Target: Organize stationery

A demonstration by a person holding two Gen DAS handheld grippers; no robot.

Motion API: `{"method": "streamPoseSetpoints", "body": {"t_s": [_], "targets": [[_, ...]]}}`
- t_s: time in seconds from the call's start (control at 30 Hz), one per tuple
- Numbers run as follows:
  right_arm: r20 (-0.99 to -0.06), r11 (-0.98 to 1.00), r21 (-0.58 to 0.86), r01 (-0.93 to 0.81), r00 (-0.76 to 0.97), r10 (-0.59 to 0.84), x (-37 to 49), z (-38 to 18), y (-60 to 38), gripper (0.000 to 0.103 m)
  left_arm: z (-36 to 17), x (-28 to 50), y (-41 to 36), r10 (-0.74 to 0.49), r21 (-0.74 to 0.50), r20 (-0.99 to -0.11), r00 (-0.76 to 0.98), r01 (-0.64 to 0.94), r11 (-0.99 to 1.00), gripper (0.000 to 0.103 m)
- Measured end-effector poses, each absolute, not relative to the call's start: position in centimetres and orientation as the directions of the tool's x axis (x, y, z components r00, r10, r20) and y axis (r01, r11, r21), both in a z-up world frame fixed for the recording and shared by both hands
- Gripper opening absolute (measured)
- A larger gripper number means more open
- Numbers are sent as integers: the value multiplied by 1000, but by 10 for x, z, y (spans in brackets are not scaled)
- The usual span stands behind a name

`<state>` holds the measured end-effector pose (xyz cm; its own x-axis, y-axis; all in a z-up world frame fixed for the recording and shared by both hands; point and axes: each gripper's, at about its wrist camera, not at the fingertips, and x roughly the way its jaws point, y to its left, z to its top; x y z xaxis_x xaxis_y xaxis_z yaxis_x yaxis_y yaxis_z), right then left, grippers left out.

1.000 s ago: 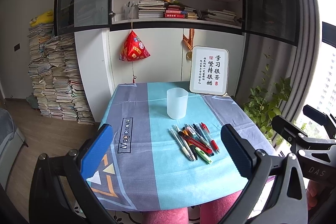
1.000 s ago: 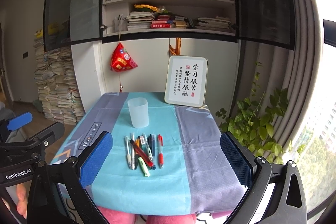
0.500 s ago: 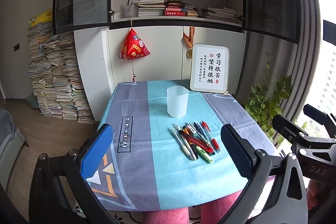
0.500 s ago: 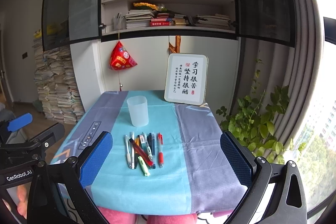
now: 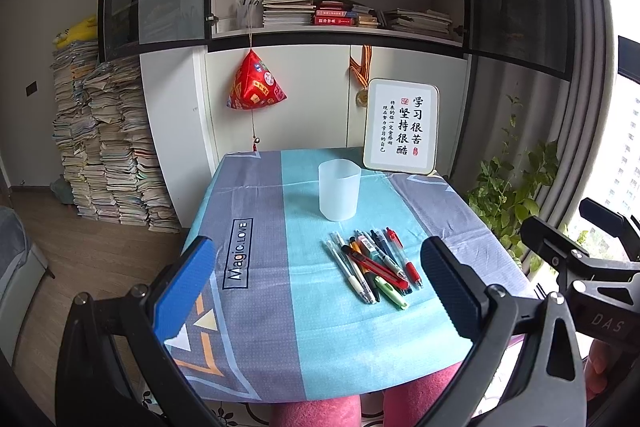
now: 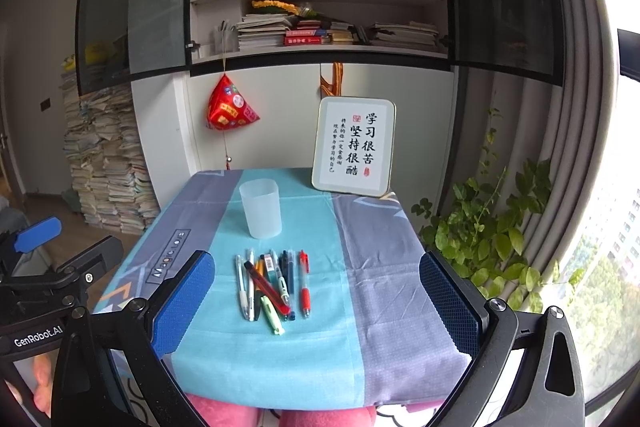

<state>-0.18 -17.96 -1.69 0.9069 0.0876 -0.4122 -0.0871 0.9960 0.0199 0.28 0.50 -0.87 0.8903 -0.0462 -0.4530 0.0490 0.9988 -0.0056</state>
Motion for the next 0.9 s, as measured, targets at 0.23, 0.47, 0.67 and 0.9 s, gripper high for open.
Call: {"method": "streamPoseSetpoints", "body": {"t_s": [0.23, 0.47, 0.67, 0.9], "targets": [[-413, 996, 21, -86, 906, 87, -1, -17, -180, 102, -11, 5, 5, -44, -3, -456, 889, 48, 999, 102], [-416, 996, 24, -85, 905, 87, -1, -18, -180, 102, -13, 5, 5, -44, -2, -456, 889, 49, 999, 102], [-418, 996, 23, -86, 904, 88, 1, -17, -180, 102, -14, 6, 5, -41, -2, -457, 888, 45, 999, 102], [-423, 996, 25, -89, 902, 91, 0, -20, -180, 102, -17, 10, 4, -43, -1, -468, 883, 48, 999, 102]]}}
